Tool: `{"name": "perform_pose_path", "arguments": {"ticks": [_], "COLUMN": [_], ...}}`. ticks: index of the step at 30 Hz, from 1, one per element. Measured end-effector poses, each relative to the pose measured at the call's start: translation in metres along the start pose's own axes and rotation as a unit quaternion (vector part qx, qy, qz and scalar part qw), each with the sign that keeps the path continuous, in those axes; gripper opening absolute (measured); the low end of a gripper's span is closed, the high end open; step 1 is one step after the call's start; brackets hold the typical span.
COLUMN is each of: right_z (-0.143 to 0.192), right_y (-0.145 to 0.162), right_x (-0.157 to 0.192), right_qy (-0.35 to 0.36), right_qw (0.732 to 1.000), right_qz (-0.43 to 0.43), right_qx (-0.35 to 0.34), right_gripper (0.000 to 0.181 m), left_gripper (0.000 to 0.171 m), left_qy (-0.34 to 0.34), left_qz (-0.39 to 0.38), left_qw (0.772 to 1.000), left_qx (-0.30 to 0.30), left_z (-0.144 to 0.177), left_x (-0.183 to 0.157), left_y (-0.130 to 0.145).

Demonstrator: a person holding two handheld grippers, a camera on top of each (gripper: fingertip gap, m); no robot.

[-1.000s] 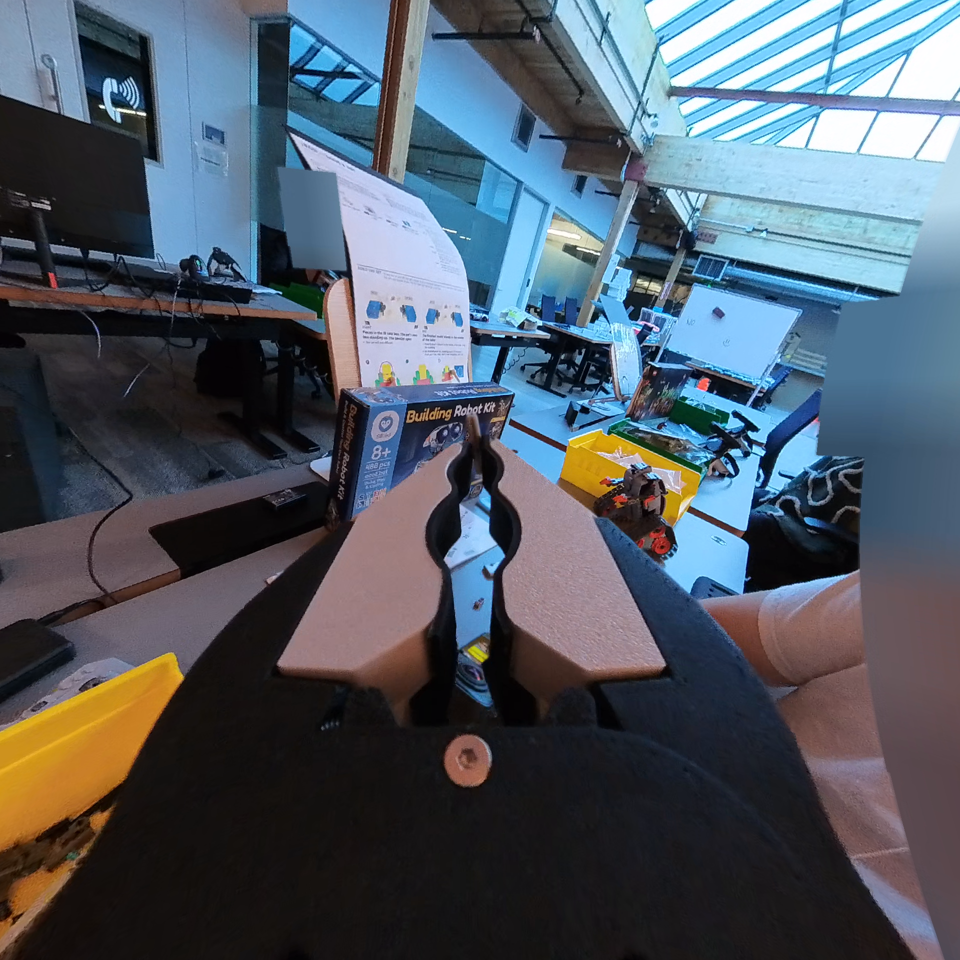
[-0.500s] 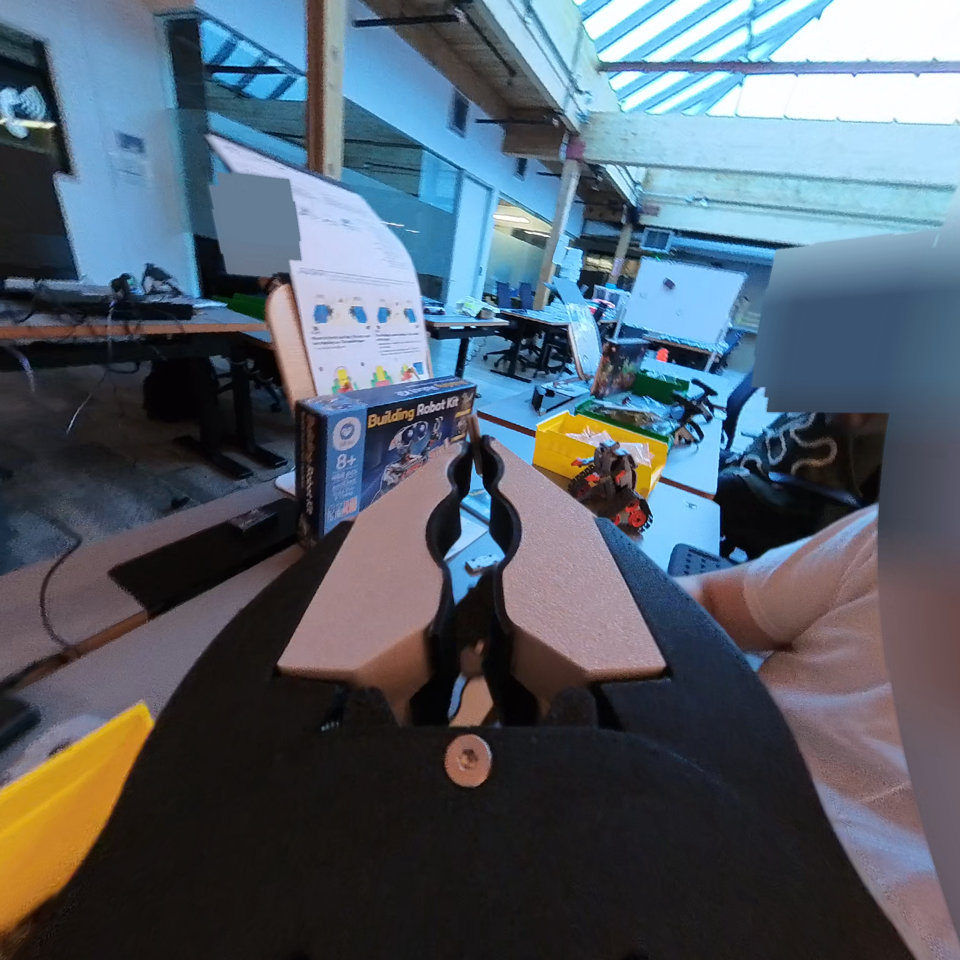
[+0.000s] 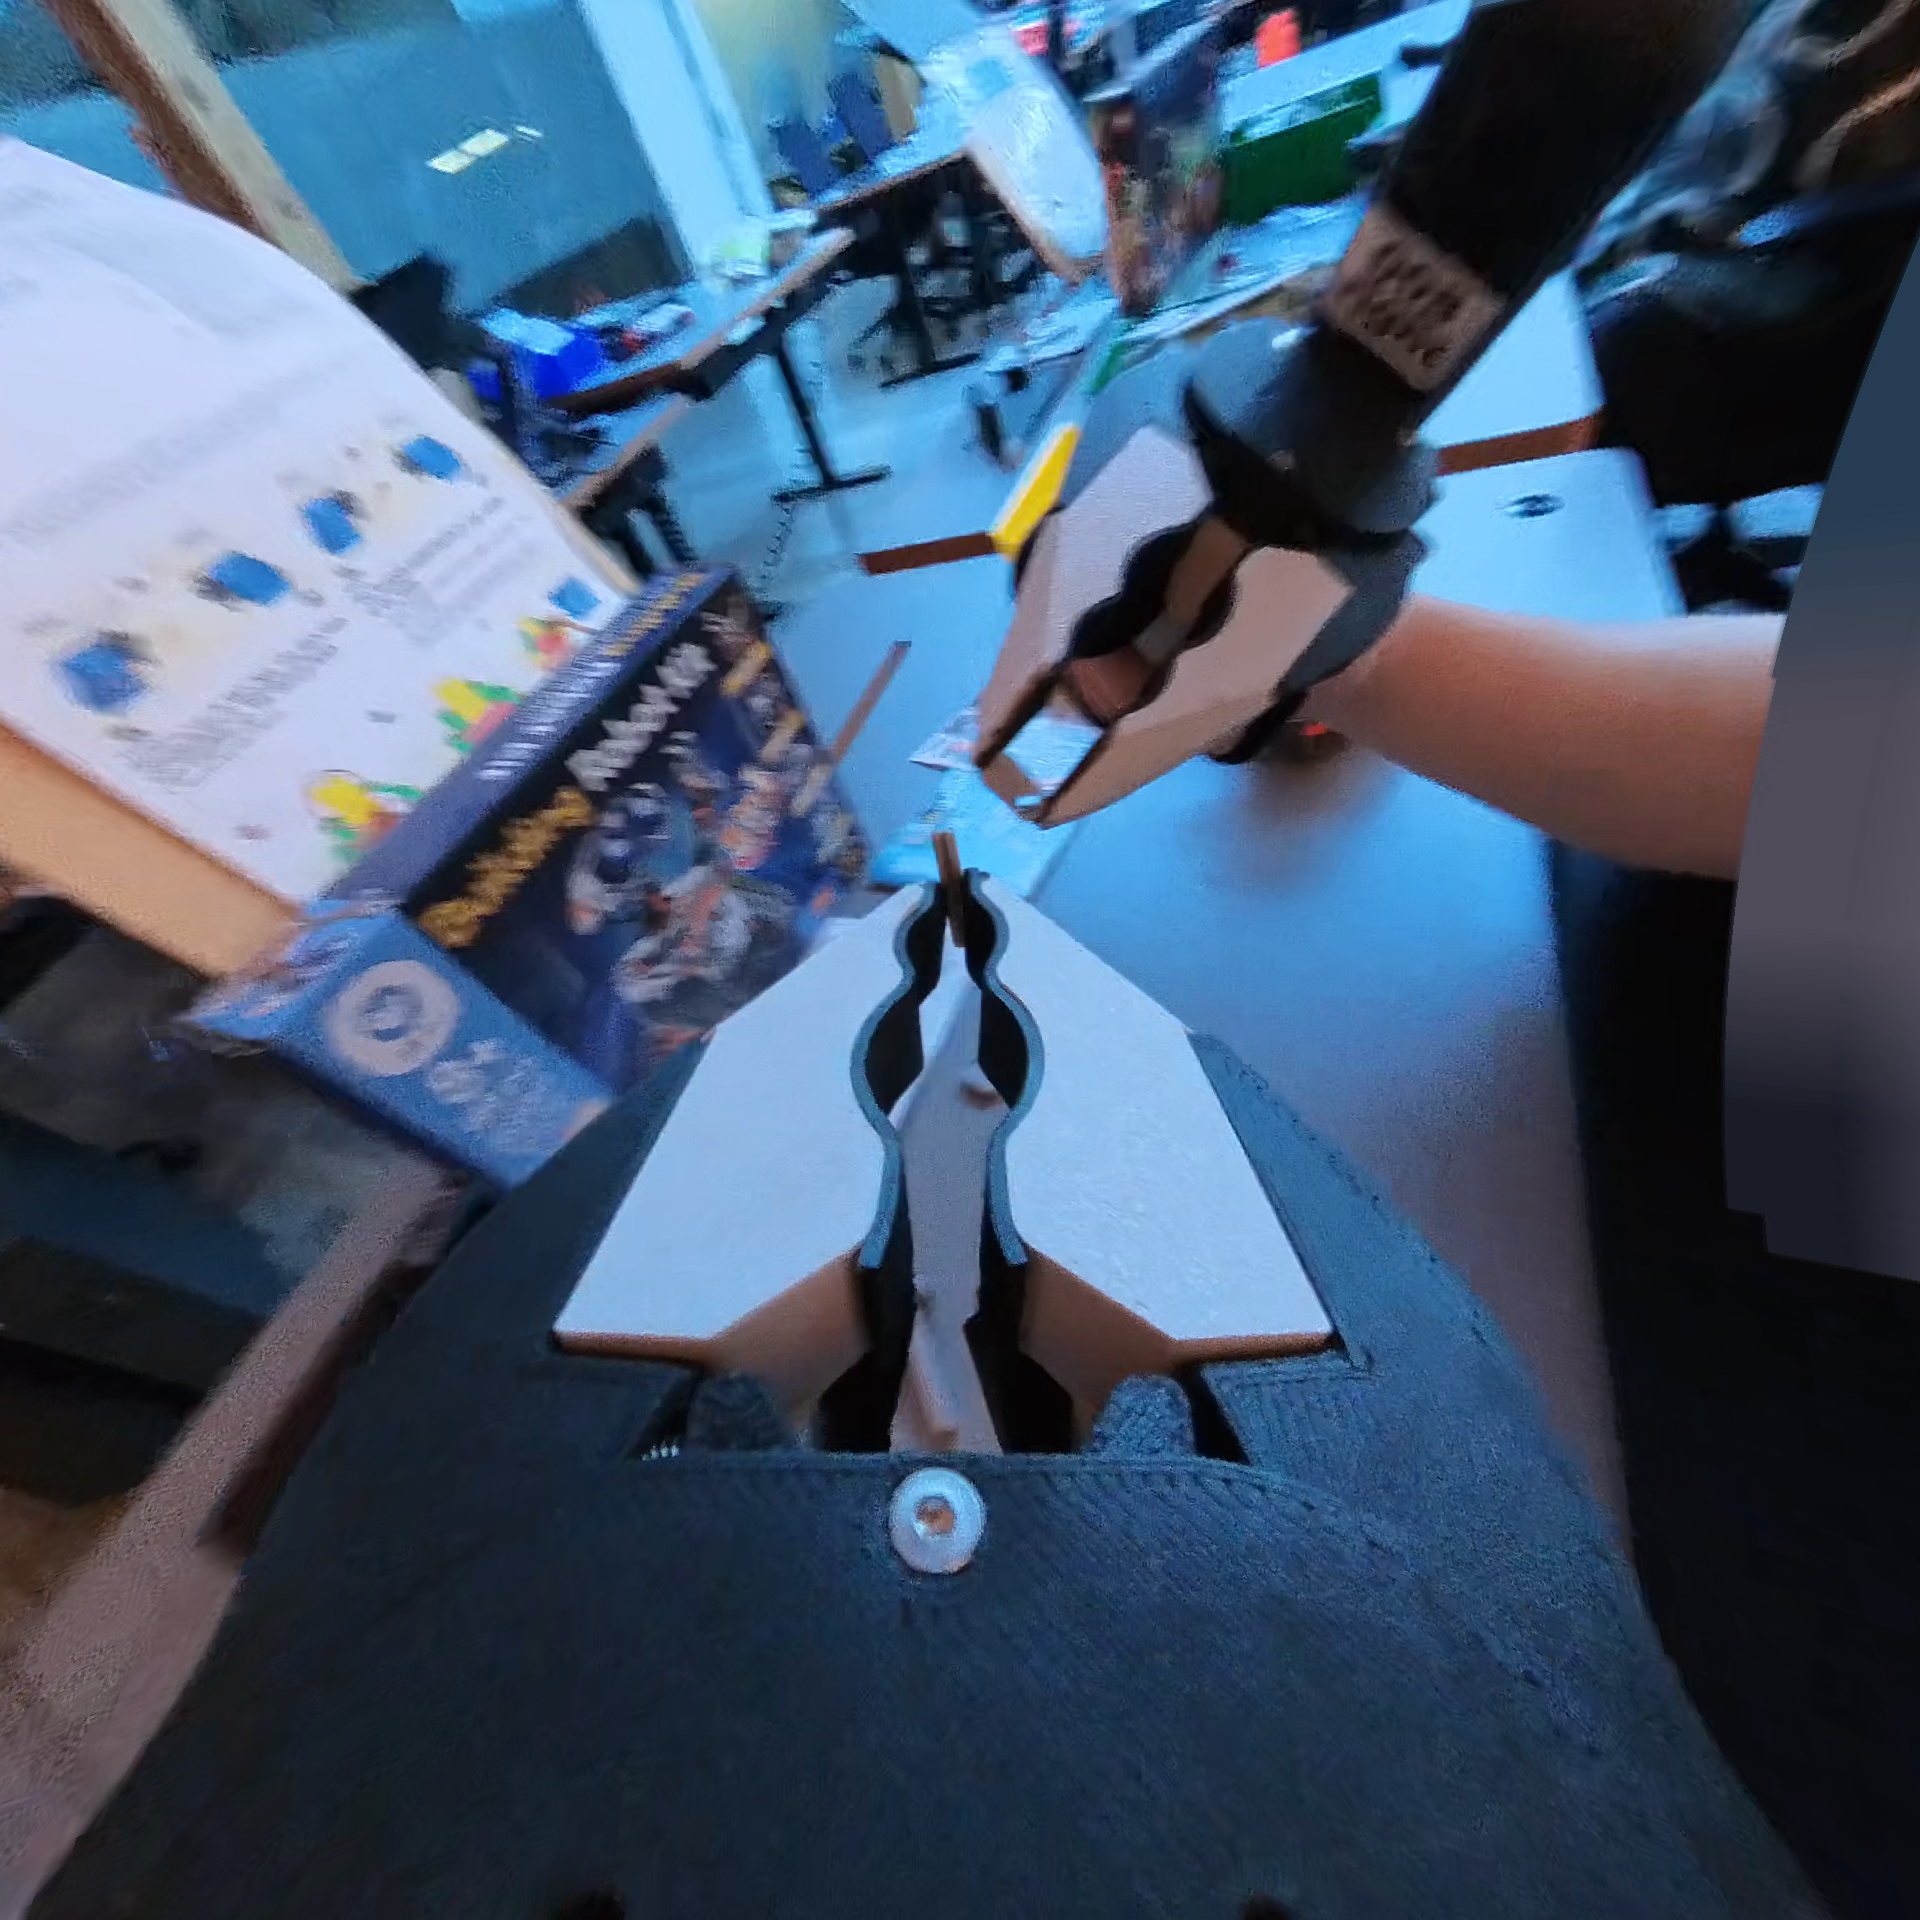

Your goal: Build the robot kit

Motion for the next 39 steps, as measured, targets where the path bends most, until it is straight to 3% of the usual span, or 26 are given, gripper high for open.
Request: {"name": "perform_pose_path", "arguments": {"ticks": [4,7,9,14,17,19,22,27,39], "right_z": [0.021,0.042,0.054,0.076,0.081,0.084,0.087,0.087,0.087], "right_y": [0.04,0.072,0.083,0.084,0.08,0.074,0.067,0.065,0.064], "right_x": [0.018,0.051,0.075,0.118,0.132,0.141,0.148,0.148,0.154], "right_qy": [-0.009,-0.023,-0.046,-0.104,-0.117,-0.134,-0.146,-0.154,-0.173], "right_qw": [0.995,0.986,0.978,0.976,0.982,0.984,0.985,0.983,0.978], "right_qz": [-0.091,-0.14,-0.176,-0.169,-0.129,-0.103,-0.084,-0.09,-0.1], "right_qx": [0.043,0.088,0.101,0.089,0.075,0.061,0.047,0.049,0.055], "right_gripper": [0.014,0.014,0.013,0.014,0.014,0.014,0.014,0.014,0.014], "left_gripper": [0.001,0.001,0.002,0.002,0.001,0.001,0.001,0.001,0.0], "left_qy": [0.078,0.1,0.156,0.299,0.355,0.382,0.408,0.429,0.433], "left_qz": [0.103,0.101,0.11,0.249,0.35,0.385,0.411,0.441,0.456], "left_qw": [0.992,0.981,0.961,0.861,0.79,0.756,0.725,0.695,0.678], "left_qx": [0.011,0.131,0.202,0.328,0.358,0.366,0.372,0.373,0.382], "left_z": [-0.027,-0.04,-0.045,-0.047,-0.052,-0.057,-0.062,-0.067,-0.074], "left_x": [-0.018,-0.035,-0.06,-0.11,-0.126,-0.134,-0.141,-0.144,-0.146], "left_y": [0.029,0.067,0.082,0.107,0.109,0.107,0.105,0.104,0.109]}}
Point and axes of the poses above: each gripper's, where its closed fingertips meet, z back along the fingers, y out of its underside, x = y × z across the jaws, the point moved 2 cm from there along z, back along the fingers, and after that the axes turned 13 degrees about y, right-handed, at the moved point
